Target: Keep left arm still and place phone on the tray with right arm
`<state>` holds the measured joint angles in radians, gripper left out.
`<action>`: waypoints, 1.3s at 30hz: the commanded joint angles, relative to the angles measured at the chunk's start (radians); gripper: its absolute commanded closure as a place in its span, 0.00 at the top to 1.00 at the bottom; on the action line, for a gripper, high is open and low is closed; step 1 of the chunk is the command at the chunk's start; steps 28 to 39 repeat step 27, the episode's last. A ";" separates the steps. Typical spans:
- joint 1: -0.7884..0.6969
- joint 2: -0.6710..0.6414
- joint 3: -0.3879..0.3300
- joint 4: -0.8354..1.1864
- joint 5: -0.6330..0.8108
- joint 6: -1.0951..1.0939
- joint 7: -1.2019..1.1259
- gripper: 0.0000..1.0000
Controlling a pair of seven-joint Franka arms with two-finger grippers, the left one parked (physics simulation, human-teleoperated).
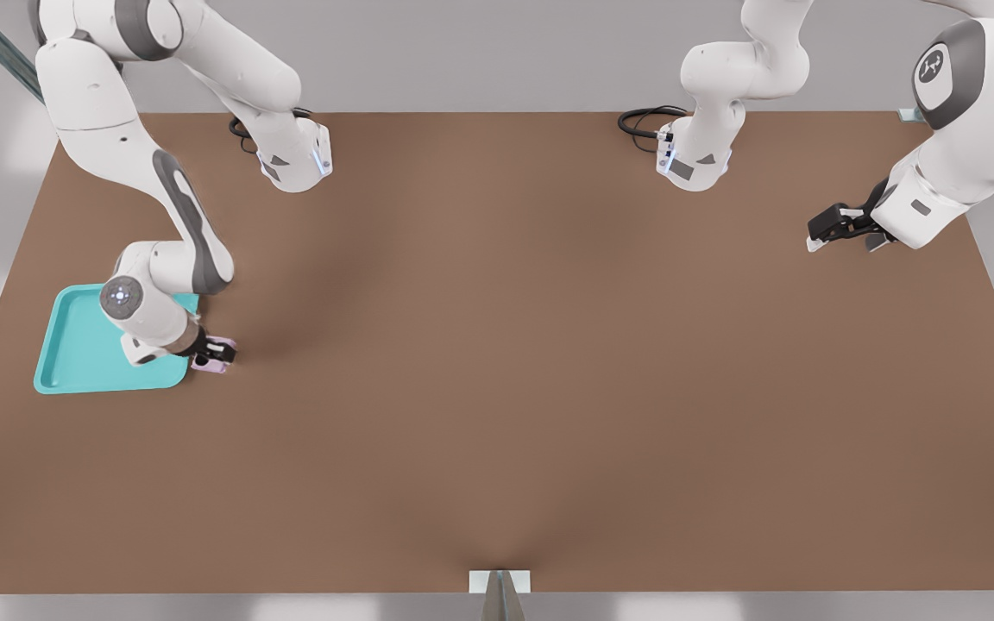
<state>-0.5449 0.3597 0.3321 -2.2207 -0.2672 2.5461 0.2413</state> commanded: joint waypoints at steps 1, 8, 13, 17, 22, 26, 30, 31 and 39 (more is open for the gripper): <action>-0.072 0.007 -0.001 0.009 -0.001 0.000 -0.379 0.82; -0.297 0.110 -0.004 0.110 -0.001 0.000 -0.674 1.00; -0.276 0.062 0.251 0.700 0.005 -0.647 -0.649 1.00; 0.452 -0.215 -0.321 0.788 0.215 -0.894 -0.407 1.00; 0.632 -0.257 -0.462 0.817 0.241 -1.006 -0.329 1.00; 0.577 -0.349 -0.396 0.687 0.233 -0.957 -0.327 1.00; 0.577 -0.347 -0.395 0.687 0.233 -0.957 -0.327 1.00; 0.577 -0.347 -0.395 0.687 0.233 -0.957 -0.327 1.00; 0.577 -0.347 -0.395 0.687 0.233 -0.957 -0.327 1.00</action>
